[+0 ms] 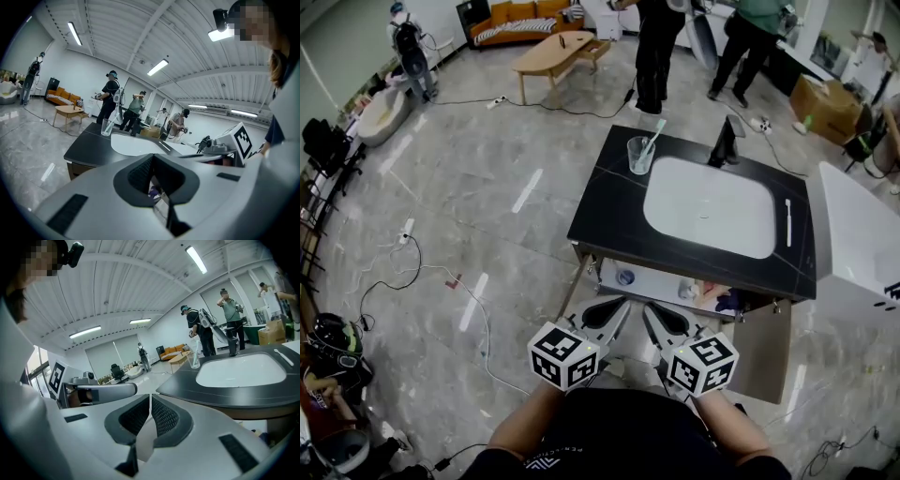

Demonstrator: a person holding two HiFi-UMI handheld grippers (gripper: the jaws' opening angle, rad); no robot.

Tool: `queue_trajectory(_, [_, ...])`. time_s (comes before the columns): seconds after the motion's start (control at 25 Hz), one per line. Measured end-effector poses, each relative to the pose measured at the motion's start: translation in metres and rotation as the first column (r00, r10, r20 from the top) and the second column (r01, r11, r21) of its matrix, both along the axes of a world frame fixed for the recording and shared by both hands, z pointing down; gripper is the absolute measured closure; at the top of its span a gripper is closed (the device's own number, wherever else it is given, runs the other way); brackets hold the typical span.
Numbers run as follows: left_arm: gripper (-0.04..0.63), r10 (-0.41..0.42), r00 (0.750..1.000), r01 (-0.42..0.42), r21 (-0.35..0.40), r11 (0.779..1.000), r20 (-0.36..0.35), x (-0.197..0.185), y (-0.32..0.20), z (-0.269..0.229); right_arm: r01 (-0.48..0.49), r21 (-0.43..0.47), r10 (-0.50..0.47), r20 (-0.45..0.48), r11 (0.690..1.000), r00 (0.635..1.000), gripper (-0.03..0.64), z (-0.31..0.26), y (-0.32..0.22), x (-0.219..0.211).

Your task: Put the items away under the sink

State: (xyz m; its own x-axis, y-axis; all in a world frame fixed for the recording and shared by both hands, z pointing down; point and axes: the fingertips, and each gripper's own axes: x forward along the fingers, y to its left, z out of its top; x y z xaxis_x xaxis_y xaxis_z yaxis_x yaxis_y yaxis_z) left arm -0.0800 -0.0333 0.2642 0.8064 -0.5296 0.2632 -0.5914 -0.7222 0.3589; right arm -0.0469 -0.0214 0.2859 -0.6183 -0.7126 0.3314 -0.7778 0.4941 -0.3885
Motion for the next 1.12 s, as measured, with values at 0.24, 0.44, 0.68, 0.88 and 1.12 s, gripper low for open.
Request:
queue_trajectory(0.24, [0.588, -0.010, 1.000, 0.010, -0.017, 1.000, 0.010, -0.031, -0.020, 0.009, -0.002, -0.006, 0.002, -0.004, 1.000, 1.000, 0.578, 0.003, -0.021, -0.024])
queue_trajectory(0.44, [0.588, -0.003, 1.000, 0.002, -0.035, 0.999, -0.011, -0.036, -0.031, 0.014, 0.004, -0.018, -0.004, -0.025, 1.000, 1.000, 0.578, 0.005, -0.032, -0.033])
queue_trajectory(0.68, [0.588, -0.021, 0.999, 0.020, -0.032, 0.999, -0.038, -0.035, -0.052, 0.014, 0.005, -0.024, -0.006, -0.054, 1.000, 0.998, 0.578, 0.007, -0.059, -0.031])
queue_trajectory(0.88, [0.588, -0.055, 0.998, 0.054, -0.030, 0.998, -0.032, -0.037, -0.079, 0.015, 0.056, -0.014, -0.056, -0.032, 0.998, 0.998, 0.578, 0.006, -0.086, -0.036])
queue_trajectory(1.12, [0.588, -0.058, 0.998, 0.058, -0.023, 0.998, -0.012, -0.027, -0.110, 0.010, 0.090, -0.009, -0.090, -0.014, 0.996, 0.996, 0.578, 0.002, -0.121, -0.032])
